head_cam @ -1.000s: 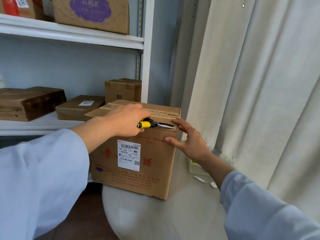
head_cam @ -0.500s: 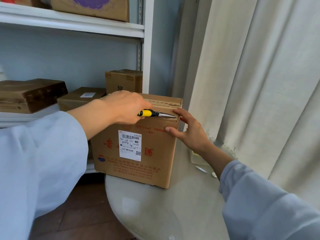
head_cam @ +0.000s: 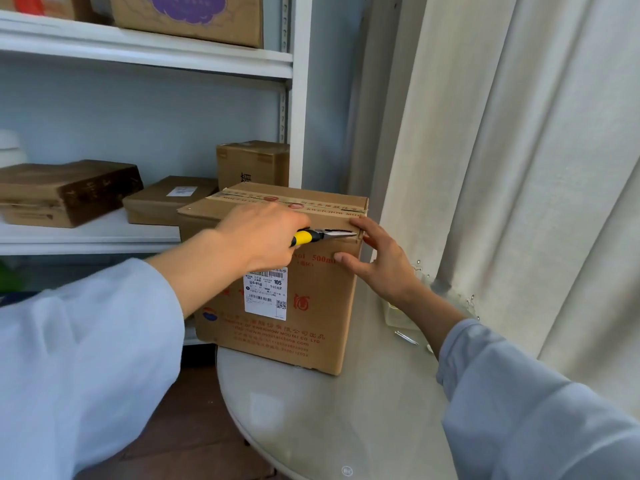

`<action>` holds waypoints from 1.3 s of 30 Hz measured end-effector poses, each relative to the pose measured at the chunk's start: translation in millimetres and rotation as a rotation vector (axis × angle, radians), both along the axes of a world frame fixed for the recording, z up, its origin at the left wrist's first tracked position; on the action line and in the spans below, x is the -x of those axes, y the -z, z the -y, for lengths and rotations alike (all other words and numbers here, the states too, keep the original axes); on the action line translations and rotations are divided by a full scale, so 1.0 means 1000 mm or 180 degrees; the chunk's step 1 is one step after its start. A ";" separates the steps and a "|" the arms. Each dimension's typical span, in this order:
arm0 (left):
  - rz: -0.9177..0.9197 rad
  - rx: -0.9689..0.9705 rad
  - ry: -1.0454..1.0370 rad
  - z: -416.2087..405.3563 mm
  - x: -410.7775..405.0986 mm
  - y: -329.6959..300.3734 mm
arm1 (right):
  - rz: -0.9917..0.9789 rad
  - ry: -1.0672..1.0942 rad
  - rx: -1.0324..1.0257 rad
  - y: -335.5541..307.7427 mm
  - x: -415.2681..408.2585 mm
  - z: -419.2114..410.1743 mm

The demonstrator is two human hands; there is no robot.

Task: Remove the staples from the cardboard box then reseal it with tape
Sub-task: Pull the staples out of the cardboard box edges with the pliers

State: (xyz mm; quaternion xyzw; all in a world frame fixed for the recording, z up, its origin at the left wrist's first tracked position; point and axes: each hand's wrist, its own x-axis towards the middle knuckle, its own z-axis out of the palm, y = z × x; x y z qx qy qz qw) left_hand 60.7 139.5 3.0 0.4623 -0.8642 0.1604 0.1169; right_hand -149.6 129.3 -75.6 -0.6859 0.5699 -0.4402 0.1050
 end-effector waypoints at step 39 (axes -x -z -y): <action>0.0480 -0.0579 0.0625 0.055 -0.006 -0.023 | 0.0071 -0.0105 0.0086 0.003 0.004 0.004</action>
